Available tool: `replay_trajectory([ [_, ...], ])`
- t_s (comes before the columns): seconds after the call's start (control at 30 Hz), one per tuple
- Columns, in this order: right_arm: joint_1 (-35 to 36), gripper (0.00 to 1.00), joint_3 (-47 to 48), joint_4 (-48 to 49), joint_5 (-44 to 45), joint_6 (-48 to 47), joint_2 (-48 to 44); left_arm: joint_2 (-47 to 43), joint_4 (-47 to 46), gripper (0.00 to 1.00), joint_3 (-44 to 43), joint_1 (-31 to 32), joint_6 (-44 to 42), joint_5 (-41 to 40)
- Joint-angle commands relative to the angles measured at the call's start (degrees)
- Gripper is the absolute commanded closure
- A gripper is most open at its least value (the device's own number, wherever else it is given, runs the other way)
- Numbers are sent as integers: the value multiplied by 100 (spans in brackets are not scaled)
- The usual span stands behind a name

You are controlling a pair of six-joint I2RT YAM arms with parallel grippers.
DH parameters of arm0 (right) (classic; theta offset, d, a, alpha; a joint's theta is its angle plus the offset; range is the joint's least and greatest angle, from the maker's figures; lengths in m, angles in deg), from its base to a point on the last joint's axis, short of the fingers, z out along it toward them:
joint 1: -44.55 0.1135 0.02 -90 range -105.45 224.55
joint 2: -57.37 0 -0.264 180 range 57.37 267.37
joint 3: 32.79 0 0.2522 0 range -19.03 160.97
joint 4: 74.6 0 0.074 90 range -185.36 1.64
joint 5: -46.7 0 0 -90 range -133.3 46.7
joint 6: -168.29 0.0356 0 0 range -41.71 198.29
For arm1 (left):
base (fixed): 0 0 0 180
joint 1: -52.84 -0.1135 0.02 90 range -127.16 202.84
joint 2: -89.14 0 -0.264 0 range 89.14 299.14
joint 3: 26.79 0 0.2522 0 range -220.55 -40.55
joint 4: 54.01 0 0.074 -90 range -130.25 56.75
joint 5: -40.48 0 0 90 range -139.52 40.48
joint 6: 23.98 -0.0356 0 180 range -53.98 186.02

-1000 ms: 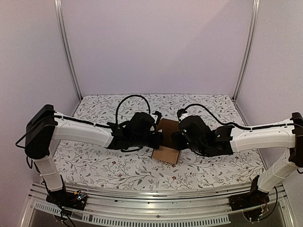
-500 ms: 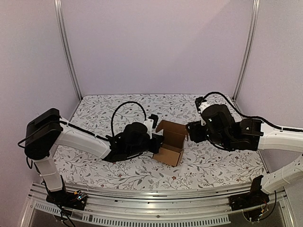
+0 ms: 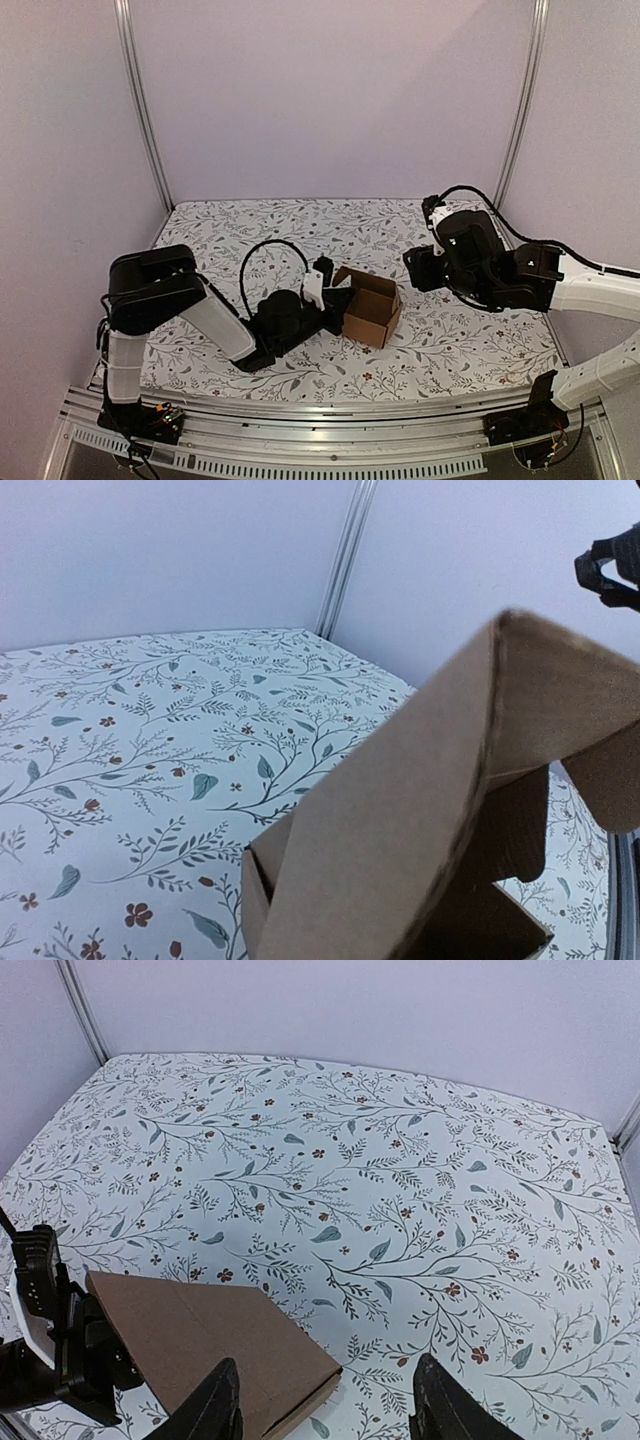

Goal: Fold the paper box

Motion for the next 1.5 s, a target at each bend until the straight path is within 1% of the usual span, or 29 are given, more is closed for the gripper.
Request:
replay_trajectory([
  [0.0,-61,47,315,-8,-189,9,320,879,-369,100,331,189,-440,-73],
  [0.1,-61,55,374,99,-344,82,551,1040,-474,100,282,203,-511,-56],
  [0.17,-63,64,371,193,-472,167,685,1092,-393,100,238,209,-539,-50],
  [0.23,-61,76,390,285,-670,266,849,1133,-353,100,208,212,-535,-15],
  [0.4,-58,100,315,556,-1181,491,1223,1120,-231,100,205,225,-511,-27],
  [0.5,-61,100,225,740,-1498,626,1413,1094,-141,100,205,229,-481,-20],
  [0.53,-63,100,189,787,-1594,677,1479,1074,-99,98,205,234,-481,-7],
  [0.67,-59,100,34,949,-1808,846,1662,971,34,84,241,268,-489,-35],
  [0.73,-58,100,-42,984,-1859,906,1738,896,68,75,284,288,-500,-56],
  [0.83,-58,100,-147,1021,-1885,948,1815,729,124,66,393,329,-550,-87],
  [0.9,-57,100,-267,1092,-1895,975,1821,592,189,62,457,351,-574,-120],
  [1.0,-57,100,-424,1165,-1935,1030,1854,340,322,59,601,389,-594,-49],
  [1.07,-63,100,-539,1254,-1962,1087,1885,157,431,54,705,417,-595,-33],
  [1.17,-61,100,-678,1354,-1950,1141,1929,-73,626,52,811,464,-572,6],
  [1.23,-61,100,-736,1410,-1951,1162,1965,-225,772,48,878,479,-537,74],
  [1.4,-63,100,-865,1518,-1940,1199,2061,-757,1194,47,988,510,-470,380],
  [1.47,-64,100,-926,1557,-1932,1201,2099,-963,1322,44,1027,526,-431,502],
])
